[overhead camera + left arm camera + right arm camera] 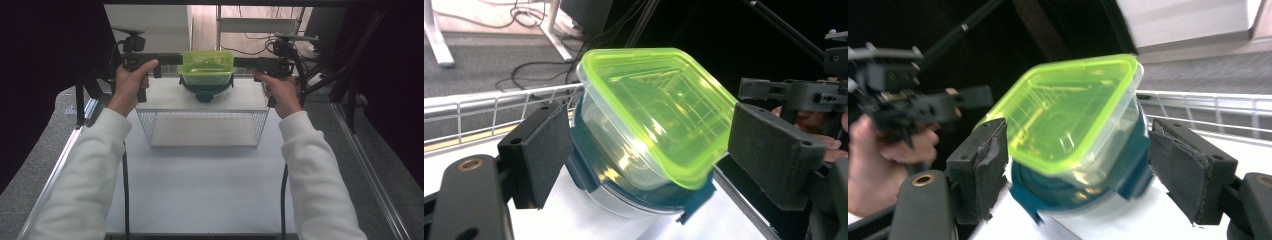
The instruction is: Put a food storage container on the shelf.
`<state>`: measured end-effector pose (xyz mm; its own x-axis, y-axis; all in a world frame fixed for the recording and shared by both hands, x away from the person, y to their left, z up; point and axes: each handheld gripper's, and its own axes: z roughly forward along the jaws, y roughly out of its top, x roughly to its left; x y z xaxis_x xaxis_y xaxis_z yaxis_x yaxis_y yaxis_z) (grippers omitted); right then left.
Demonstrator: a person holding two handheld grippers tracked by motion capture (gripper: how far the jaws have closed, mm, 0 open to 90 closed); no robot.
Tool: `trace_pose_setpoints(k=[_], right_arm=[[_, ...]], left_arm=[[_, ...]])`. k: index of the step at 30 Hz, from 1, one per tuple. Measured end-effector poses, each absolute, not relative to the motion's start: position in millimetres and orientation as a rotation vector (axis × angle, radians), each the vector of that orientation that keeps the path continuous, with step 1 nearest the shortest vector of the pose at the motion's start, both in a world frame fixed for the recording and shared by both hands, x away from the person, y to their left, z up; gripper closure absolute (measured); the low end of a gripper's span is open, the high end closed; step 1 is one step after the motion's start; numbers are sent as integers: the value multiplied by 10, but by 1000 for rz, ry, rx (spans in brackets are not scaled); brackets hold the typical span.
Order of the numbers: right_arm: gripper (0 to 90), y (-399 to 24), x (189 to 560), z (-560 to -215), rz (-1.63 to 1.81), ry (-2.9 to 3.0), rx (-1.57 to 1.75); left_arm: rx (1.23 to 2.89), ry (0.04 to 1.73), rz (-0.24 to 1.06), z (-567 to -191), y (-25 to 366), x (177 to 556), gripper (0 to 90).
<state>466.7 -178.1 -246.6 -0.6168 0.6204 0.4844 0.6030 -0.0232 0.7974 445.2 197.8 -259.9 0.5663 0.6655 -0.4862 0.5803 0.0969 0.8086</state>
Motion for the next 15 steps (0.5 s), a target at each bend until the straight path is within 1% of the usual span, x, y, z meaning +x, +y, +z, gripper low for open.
trace_pose_setpoints(k=[6, 15], right_arm=[[242, -1860, 4475, -2441, 1674, 2213, 1254], [247, -1990, 4228, -2521, 1639, 2214, 1167]], left_arm=[[1595, 1058, 154, -2586, 1977, 4225, 170], [1632, 994, 207, -2643, 1941, 3873, 172]])
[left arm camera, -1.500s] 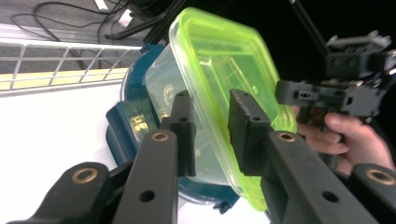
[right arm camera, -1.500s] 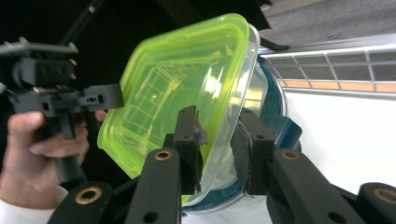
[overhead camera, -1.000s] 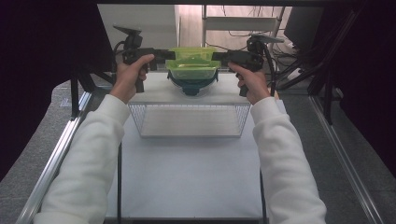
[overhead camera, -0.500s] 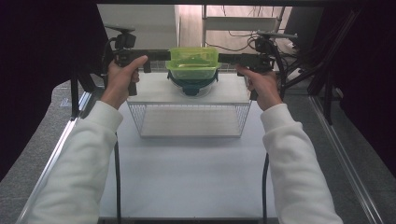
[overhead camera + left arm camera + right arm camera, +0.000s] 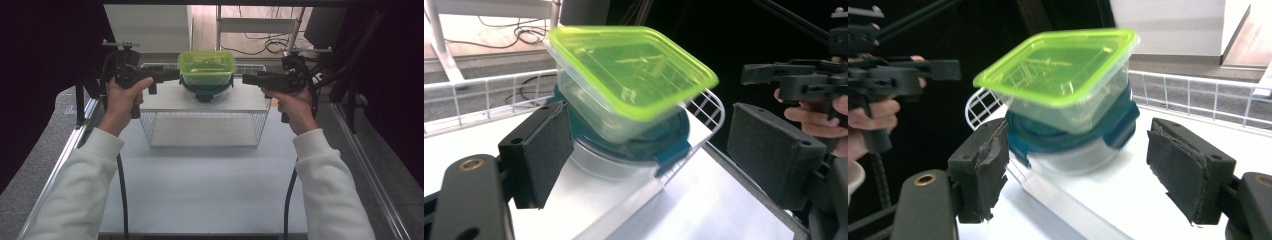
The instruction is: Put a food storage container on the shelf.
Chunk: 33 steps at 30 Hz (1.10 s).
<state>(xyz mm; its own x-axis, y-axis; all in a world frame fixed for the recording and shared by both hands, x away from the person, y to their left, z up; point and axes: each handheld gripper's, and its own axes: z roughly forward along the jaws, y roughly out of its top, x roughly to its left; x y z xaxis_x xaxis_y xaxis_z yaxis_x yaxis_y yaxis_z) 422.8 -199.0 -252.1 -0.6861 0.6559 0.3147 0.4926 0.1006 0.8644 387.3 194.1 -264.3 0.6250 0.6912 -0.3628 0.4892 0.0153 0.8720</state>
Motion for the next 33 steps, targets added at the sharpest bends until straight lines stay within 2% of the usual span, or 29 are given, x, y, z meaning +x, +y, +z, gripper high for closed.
trace_pose_setpoints(k=[5, 11, 14, 17, 28, 33], right_arm=[[260, -2073, 3982, -2618, 1587, 2231, 1108], [261, -2203, 3666, -2799, 1521, 2230, 1084], [261, -2280, 3387, -2995, 1487, 2242, 1059], [261, -2314, 3267, -3102, 1478, 2237, 1052], [261, -2477, 2888, -3852, 1441, 2263, 1108], [274, -2519, 2780, -4139, 1411, 2282, 1133]], left_arm=[[1632, 974, 253, -2721, 1981, 3591, 173], [1684, 977, 299, -2980, 2037, 3209, 179], [1720, 978, 334, -3140, 2065, 2957, 179], [1725, 974, 352, -3229, 2081, 2841, 180], [1782, 1035, 410, -4047, 2055, 2417, 188], [1804, 1075, 340, -4381, 2034, 2371, 189]])
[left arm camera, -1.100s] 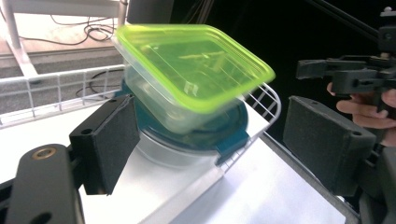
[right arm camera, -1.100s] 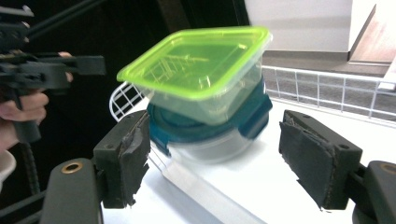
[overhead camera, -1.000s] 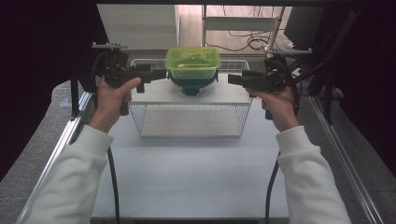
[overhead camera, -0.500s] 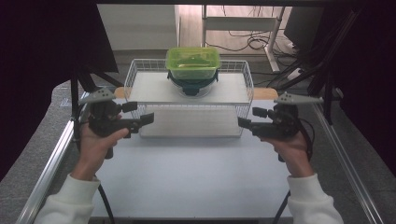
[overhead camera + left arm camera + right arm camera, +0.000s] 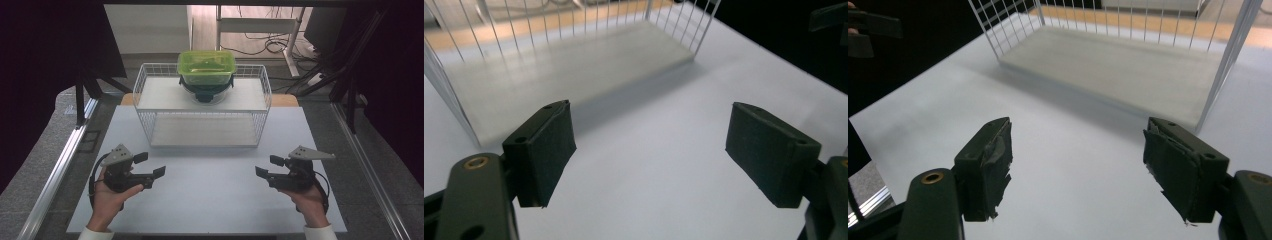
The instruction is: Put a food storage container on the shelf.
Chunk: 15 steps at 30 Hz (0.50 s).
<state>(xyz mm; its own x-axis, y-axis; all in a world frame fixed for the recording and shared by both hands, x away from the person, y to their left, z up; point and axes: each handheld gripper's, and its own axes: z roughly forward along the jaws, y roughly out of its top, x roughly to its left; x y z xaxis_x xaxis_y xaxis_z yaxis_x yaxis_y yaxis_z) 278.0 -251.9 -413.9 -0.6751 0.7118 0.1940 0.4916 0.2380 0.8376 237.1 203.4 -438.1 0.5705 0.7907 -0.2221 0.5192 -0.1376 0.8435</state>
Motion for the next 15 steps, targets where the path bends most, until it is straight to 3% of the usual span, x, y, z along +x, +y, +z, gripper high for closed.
trace_pose_setpoints(k=[7, 15], right_arm=[[279, -2525, 2738, -4492, 1343, 2332, 1186], [279, -2496, 2738, -4638, 1282, 2356, 1193]], left_arm=[[1805, 1162, 286, -4727, 2078, 2338, 185], [1802, 1174, 266, -4798, 2071, 2340, 187]])
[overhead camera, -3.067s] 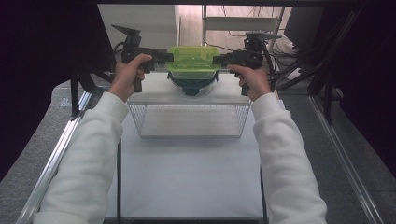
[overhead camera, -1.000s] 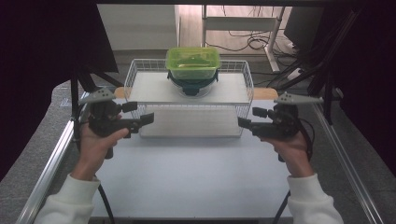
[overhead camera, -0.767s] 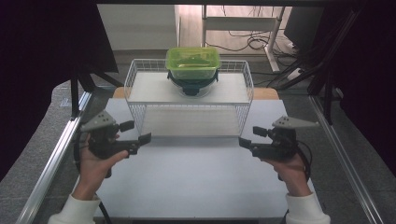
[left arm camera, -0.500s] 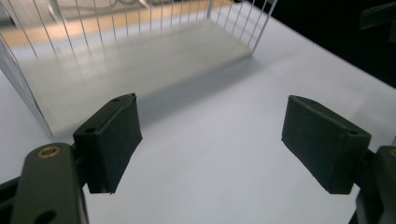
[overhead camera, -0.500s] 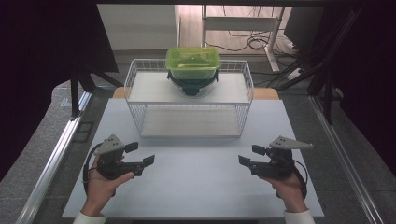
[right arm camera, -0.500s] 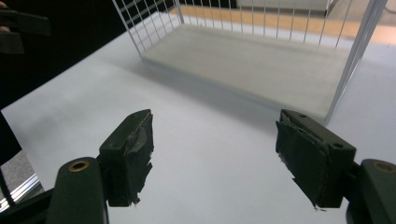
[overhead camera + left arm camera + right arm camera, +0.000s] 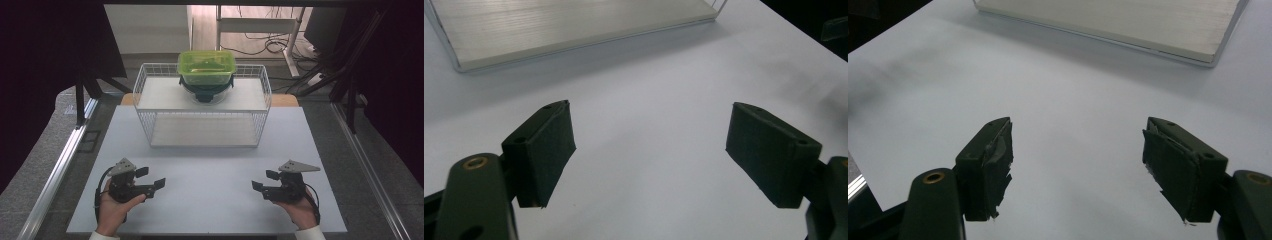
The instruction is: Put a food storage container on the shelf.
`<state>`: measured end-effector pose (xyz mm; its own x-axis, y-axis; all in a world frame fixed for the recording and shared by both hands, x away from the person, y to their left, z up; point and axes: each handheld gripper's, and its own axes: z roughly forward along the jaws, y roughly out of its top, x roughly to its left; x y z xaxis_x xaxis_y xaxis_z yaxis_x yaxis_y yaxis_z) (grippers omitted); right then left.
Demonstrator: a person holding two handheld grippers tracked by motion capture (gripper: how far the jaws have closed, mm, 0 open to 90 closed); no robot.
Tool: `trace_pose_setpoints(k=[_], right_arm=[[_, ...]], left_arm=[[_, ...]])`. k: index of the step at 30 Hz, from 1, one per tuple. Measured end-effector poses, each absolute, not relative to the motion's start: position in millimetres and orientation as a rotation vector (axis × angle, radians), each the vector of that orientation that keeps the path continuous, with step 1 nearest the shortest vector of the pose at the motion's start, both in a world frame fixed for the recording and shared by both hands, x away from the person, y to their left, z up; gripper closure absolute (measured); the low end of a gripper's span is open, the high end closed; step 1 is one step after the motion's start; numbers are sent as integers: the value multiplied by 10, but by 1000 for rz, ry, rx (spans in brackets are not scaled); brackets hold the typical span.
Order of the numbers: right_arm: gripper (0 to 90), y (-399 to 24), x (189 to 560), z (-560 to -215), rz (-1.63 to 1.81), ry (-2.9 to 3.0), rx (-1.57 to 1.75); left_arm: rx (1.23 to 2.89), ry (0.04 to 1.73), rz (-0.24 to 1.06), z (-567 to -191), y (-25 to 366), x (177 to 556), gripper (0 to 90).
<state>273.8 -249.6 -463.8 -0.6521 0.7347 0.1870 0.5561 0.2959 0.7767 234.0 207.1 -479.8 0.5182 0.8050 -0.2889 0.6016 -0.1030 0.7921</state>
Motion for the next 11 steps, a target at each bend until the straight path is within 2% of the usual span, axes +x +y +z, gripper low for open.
trace_pose_setpoints(k=[11], right_arm=[[278, -2567, 2737, -4613, 1299, 2321, 1200]], left_arm=[[1772, 1193, 246, -4842, 2123, 2346, 186]])
